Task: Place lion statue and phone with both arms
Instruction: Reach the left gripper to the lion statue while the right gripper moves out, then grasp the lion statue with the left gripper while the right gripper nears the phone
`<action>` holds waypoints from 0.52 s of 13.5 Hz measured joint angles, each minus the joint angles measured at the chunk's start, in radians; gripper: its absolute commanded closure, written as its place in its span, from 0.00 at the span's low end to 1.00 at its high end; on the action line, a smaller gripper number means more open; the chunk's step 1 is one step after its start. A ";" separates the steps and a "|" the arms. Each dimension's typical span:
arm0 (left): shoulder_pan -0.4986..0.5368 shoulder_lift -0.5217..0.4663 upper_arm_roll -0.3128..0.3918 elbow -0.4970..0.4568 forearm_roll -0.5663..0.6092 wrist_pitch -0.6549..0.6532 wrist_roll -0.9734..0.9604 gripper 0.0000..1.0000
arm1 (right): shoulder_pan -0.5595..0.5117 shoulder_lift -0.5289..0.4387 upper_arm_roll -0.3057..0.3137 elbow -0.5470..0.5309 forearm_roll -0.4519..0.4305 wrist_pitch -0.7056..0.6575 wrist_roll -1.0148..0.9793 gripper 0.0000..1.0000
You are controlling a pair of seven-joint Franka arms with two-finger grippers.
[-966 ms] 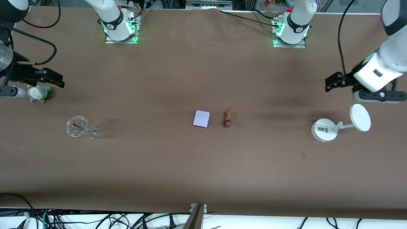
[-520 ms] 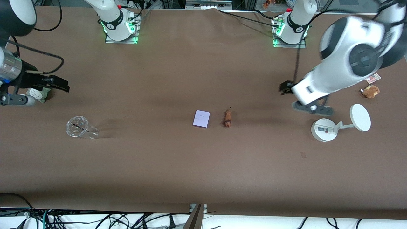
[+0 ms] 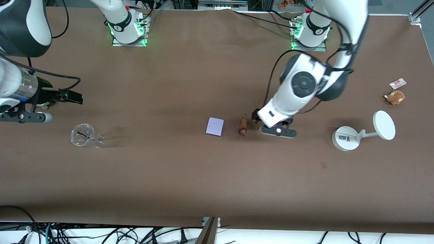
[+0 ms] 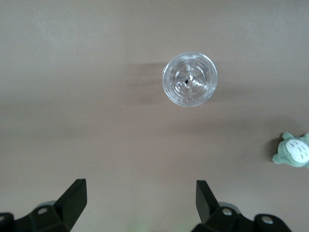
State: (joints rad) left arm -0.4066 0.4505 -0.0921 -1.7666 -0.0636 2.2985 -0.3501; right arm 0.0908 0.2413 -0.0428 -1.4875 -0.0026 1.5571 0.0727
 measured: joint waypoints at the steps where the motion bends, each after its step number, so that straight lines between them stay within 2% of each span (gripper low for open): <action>1: -0.018 0.024 0.000 -0.036 0.000 0.102 -0.021 0.00 | 0.001 0.014 0.002 0.000 0.000 0.013 0.000 0.00; 3: -0.041 0.080 0.001 -0.070 0.000 0.237 -0.035 0.00 | 0.017 0.050 0.007 0.000 0.000 0.056 0.001 0.00; 7: -0.077 0.160 0.000 -0.072 0.000 0.316 -0.060 0.00 | 0.075 0.119 0.013 0.001 0.001 0.130 0.009 0.00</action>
State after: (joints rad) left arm -0.4841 0.6107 -0.0917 -1.8386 -0.0636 2.6147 -0.4104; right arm 0.1659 0.3599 -0.0297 -1.4869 -0.0019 1.6875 0.0814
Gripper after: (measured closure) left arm 0.000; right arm 0.000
